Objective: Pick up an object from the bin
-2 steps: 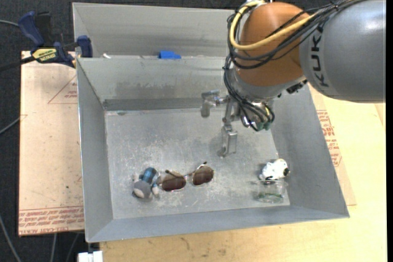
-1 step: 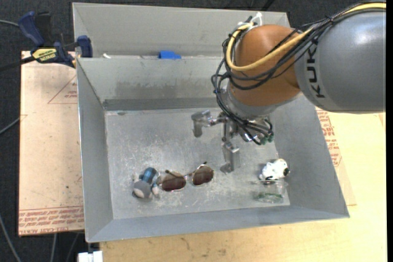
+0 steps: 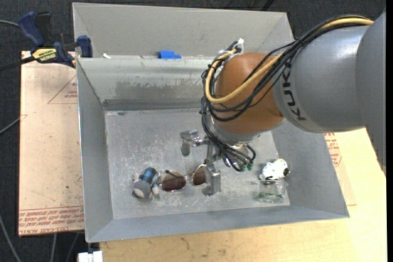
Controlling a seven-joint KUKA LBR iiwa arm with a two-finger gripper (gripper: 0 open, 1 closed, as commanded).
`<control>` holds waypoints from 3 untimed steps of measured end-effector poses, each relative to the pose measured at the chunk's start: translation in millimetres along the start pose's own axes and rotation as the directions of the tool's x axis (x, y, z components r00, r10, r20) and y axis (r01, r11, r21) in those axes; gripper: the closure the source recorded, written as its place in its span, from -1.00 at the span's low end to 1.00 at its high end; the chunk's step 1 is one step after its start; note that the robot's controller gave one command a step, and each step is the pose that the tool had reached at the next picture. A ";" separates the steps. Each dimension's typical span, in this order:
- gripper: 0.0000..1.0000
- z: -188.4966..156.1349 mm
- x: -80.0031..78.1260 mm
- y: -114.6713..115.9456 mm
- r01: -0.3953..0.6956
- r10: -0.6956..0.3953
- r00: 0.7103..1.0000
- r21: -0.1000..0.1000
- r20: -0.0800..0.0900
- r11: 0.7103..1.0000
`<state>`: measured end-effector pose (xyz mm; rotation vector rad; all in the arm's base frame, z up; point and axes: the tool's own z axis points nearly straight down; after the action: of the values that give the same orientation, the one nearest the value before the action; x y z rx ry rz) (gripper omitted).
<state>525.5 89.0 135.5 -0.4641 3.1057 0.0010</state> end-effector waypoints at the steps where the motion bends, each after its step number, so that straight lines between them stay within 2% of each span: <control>1: -1.00 49.1 -7.1 -1.7 0.339 -0.339 0.941 0.000 0.001 0.941; 2: 1.00 65.5 13.8 3.8 0.125 -0.125 0.992 -0.001 0.000 0.992; 3: 1.00 65.5 13.8 3.8 0.125 -0.125 0.992 -0.001 0.000 0.992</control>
Offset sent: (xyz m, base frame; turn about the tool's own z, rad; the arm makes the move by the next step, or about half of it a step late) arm -0.0147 -0.0012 -0.0655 -0.1258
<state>511.2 88.7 70.0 -0.6584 3.0705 0.0023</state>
